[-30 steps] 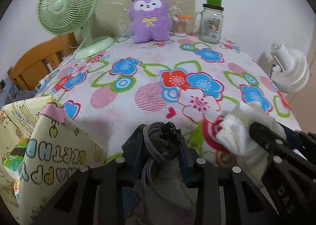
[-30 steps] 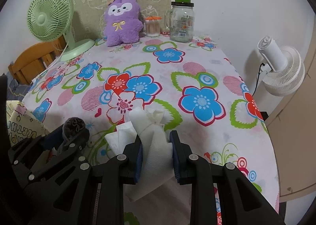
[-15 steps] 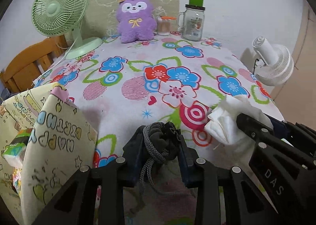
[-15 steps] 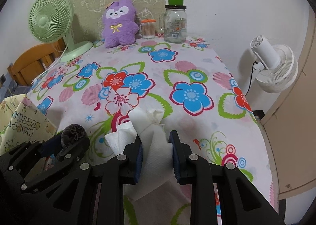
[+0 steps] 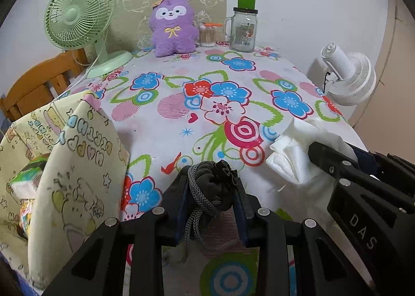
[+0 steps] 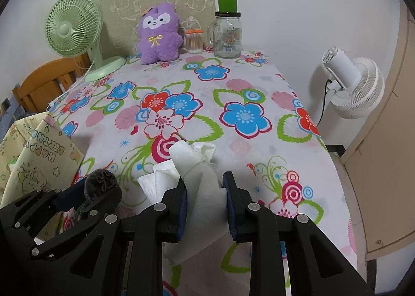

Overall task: Organize soft objects
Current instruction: 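Lift the grey pouch and white cloth and carry them over the fabric box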

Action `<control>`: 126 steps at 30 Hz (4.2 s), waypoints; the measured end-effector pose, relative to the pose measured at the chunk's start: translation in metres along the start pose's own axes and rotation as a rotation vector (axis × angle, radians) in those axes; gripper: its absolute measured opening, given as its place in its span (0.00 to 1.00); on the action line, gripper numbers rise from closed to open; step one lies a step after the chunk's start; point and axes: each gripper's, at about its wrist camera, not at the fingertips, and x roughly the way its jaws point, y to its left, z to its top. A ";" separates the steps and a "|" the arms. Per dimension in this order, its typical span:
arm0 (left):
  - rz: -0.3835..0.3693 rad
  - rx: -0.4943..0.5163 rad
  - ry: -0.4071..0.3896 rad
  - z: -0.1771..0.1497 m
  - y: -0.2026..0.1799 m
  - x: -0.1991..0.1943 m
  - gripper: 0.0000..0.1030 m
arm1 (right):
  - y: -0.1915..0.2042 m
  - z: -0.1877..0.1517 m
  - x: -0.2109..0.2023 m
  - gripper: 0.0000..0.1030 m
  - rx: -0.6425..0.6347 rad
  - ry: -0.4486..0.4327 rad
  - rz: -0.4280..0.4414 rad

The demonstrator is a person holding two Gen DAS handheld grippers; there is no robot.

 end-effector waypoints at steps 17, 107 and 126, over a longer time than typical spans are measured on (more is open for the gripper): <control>-0.016 0.029 -0.051 -0.017 -0.011 -0.037 0.30 | 0.004 -0.019 -0.037 0.27 -0.003 -0.051 0.017; 0.034 0.022 -0.149 0.017 0.145 -0.104 0.31 | 0.181 0.038 -0.090 0.28 -0.163 -0.138 0.112; 0.072 -0.009 -0.058 0.010 0.194 -0.067 0.32 | 0.219 0.045 -0.051 0.28 -0.177 -0.075 0.212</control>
